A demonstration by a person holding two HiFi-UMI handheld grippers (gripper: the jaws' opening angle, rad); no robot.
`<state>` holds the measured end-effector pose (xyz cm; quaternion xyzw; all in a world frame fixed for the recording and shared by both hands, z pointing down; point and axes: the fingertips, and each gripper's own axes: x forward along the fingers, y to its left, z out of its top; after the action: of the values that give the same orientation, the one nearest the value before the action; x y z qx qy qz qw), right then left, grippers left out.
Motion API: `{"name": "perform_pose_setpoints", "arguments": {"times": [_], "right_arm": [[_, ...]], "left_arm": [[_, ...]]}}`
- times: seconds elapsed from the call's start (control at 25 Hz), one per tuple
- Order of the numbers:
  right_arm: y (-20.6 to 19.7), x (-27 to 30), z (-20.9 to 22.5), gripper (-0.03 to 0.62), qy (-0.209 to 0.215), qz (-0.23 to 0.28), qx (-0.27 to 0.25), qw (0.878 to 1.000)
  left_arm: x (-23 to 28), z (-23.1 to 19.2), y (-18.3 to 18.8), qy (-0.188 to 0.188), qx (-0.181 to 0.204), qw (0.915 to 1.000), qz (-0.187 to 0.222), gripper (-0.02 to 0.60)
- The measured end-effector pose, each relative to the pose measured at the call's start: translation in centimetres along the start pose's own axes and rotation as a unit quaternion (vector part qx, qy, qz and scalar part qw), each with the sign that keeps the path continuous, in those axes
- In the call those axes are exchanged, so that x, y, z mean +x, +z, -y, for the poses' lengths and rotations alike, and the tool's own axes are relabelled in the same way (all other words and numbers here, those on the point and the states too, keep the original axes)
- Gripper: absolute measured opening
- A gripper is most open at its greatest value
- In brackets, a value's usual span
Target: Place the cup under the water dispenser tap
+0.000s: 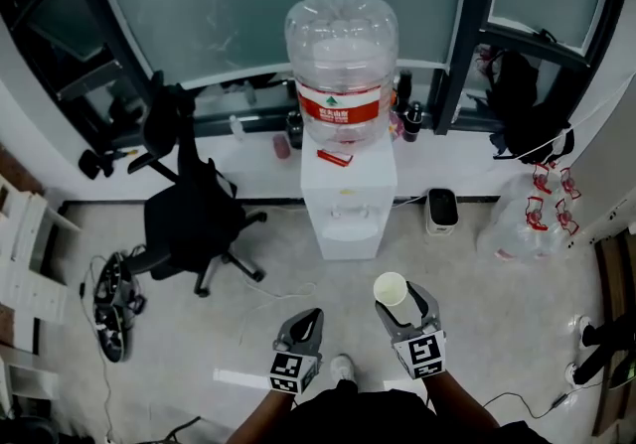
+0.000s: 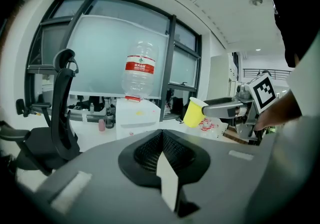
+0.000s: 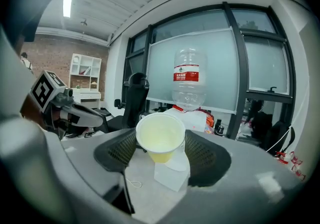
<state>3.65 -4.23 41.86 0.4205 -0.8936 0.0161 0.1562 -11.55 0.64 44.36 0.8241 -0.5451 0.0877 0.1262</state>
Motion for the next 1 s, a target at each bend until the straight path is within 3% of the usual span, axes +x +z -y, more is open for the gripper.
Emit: {"name": "perform_pose_setpoints", "arguments": {"times": [0.28,0.4,0.72,1.0], "right_arm": [[1.2,2.9,0.4,0.305,-0.015,-0.003,0.001,1.000],[0.9,4.1,0.3,0.305,-0.012,-0.012,0.021,1.000],[-1.0,7.8,1.9,0.305,0.002,-0.025,0.010,1.000],[-3.0,11.6,3.2,0.305,0.025,-0.031,0.034,0.999]], "left_arm": [[2.0,-2.8,0.5,-0.012,-0.005,0.9999,0.003,0.018],[2.7,-3.7,0.3,-0.010,-0.012,0.9999,0.004,0.018],[5.5,-4.9,-0.6,-0.012,-0.020,0.9997,-0.006,0.018],[8.9,-6.7,-1.8,0.030,-0.020,0.9991,-0.024,0.018]]}}
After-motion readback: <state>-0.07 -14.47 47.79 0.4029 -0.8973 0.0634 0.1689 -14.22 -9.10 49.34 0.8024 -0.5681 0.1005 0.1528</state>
